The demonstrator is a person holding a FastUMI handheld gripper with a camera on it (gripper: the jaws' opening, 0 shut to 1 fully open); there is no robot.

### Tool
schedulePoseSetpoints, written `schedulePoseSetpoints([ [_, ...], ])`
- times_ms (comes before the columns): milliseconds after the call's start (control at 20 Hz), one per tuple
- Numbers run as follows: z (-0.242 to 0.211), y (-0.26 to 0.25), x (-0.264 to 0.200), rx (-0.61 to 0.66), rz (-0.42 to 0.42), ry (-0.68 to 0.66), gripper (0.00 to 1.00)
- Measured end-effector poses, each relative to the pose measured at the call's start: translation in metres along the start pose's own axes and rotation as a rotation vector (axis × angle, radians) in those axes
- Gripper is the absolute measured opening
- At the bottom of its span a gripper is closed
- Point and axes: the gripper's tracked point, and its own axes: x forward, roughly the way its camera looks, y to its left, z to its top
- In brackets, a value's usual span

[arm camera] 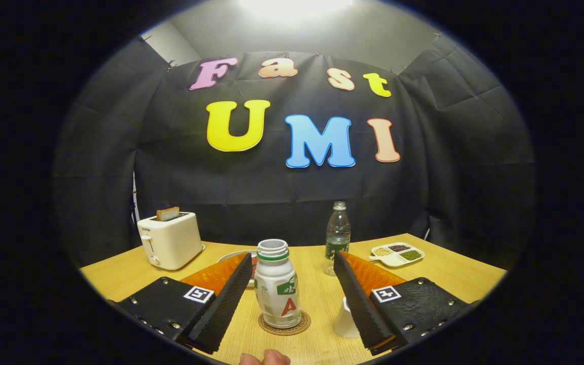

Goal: Take the bottle from table, then pour the juice into the cup, finally place the bottle on the coaster

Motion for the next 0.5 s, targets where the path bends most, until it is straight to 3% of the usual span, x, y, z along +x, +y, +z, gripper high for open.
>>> schedulePoseSetpoints([
  [250, 0.036, -0.012, -0.031, 0.014, 0.014, -0.053, 0.98],
  [450, 0.026, -0.044, -0.041, -0.065, 0.018, -0.039, 0.97],
  [500, 0.023, -0.051, -0.043, -0.085, 0.06, -0.05, 0.97],
])
